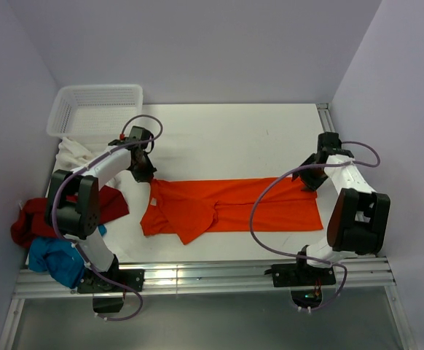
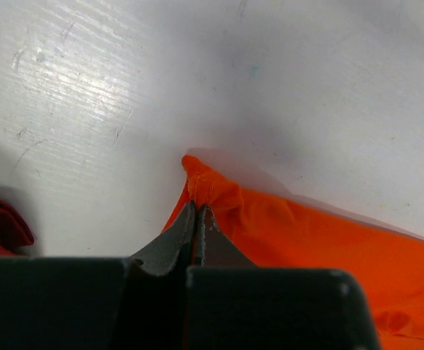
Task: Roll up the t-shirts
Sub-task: Fold the tshirt
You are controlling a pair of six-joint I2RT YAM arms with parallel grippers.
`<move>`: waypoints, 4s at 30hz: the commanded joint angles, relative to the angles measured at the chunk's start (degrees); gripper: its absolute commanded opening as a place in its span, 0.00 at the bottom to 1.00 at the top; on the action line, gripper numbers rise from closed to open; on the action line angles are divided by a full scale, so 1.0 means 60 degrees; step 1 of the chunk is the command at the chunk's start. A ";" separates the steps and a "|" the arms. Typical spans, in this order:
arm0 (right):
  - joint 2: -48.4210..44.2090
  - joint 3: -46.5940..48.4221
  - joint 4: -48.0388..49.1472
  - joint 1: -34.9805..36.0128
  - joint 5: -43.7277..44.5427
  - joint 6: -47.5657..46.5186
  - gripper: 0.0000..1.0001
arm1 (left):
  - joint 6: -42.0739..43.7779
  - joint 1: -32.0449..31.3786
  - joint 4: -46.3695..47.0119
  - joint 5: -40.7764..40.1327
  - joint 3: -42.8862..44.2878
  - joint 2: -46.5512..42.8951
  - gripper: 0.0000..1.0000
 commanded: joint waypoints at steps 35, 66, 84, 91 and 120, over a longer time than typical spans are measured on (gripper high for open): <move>0.1067 -0.1393 -0.0674 -0.0550 0.2330 0.0986 0.22 | 0.0912 0.0113 -0.0100 0.0087 0.4639 0.3481 0.01; -0.2286 -0.3432 -0.2401 0.6892 -0.0880 0.2817 0.55 | 0.0722 -0.0165 0.2154 0.2826 1.1000 0.7587 0.18; 0.1429 0.3289 -0.0647 0.6103 -0.0818 -0.0946 0.59 | 0.0795 -0.0122 0.0079 0.1364 0.8513 0.2873 0.68; 0.4094 0.4918 0.0130 0.5414 -0.1345 -0.1810 0.59 | 0.0460 -0.0063 0.0366 0.1259 0.4238 -0.0142 0.68; 0.7819 0.7819 0.0615 0.5778 -0.2534 -0.2544 0.45 | -0.0085 0.1724 0.3356 0.2387 -0.1335 -0.1367 0.65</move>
